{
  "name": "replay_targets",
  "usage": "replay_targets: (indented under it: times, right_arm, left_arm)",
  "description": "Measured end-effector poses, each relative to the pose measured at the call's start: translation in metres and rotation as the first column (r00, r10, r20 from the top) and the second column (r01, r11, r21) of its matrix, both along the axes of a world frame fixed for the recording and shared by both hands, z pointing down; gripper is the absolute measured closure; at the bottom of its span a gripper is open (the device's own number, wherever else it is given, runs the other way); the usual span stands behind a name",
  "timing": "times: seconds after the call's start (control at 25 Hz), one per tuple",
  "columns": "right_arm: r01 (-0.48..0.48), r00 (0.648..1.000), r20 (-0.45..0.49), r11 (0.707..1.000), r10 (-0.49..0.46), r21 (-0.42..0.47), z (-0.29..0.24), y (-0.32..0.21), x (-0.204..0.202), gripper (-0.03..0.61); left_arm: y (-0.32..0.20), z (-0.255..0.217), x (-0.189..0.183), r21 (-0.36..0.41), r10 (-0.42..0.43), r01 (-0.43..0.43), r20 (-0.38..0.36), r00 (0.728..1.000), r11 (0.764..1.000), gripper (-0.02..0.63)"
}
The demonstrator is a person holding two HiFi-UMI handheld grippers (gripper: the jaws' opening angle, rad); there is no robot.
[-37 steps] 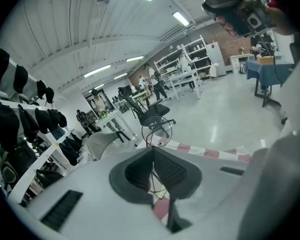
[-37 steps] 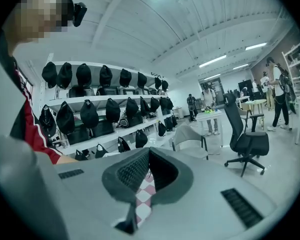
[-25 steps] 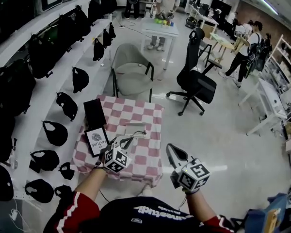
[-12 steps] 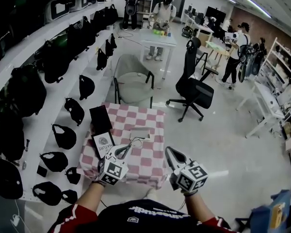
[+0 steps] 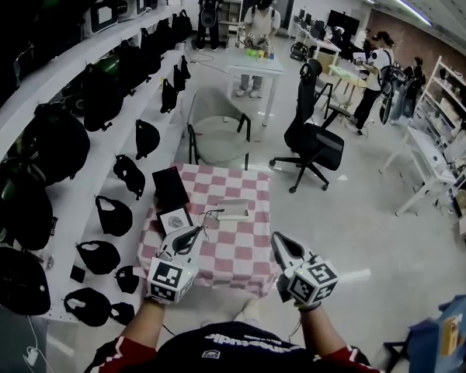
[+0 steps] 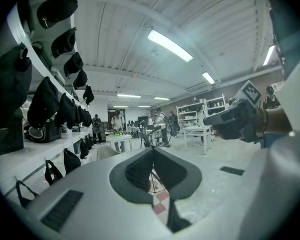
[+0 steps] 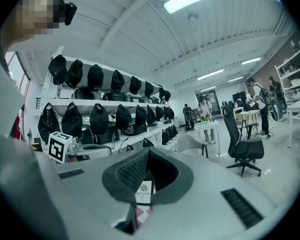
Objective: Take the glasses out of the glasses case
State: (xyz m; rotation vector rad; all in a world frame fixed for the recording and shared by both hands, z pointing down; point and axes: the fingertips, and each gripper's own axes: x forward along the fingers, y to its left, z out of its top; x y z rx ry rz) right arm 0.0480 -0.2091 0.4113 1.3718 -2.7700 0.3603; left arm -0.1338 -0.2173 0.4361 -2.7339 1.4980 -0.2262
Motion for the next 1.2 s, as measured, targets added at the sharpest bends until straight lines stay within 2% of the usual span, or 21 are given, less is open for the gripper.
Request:
replay_targets:
  times: [0.28, 0.56, 0.84, 1.2]
  right_arm:
    - [0.005, 1.0, -0.024, 1.0, -0.005, 0.013, -0.012, -0.001, 0.002, 0.575]
    - [0.004, 0.999, -0.032, 0.999, -0.002, 0.037, -0.029, -0.012, 0.024, 0.575]
    - [-0.026, 0.999, -0.021, 0.998, 0.027, 0.061, -0.036, -0.018, 0.058, 0.575]
    - [-0.04, 0.999, -0.015, 0.992, 0.042, 0.118, -0.048, -0.018, 0.074, 0.578]
  left_arm:
    - [0.011, -0.024, -0.016, 0.03, -0.05, 0.052, -0.077, 0.996, 0.998, 0.601]
    - [0.012, -0.045, -0.019, 0.029, -0.137, 0.142, -0.138, 0.981, 0.989, 0.601]
    - [0.011, -0.066, -0.023, 0.061, -0.199, 0.21, -0.143, 0.969, 0.976, 0.601]
    - [0.014, -0.088, -0.029, 0.095, -0.227, 0.245, -0.173, 0.958, 0.965, 0.601]
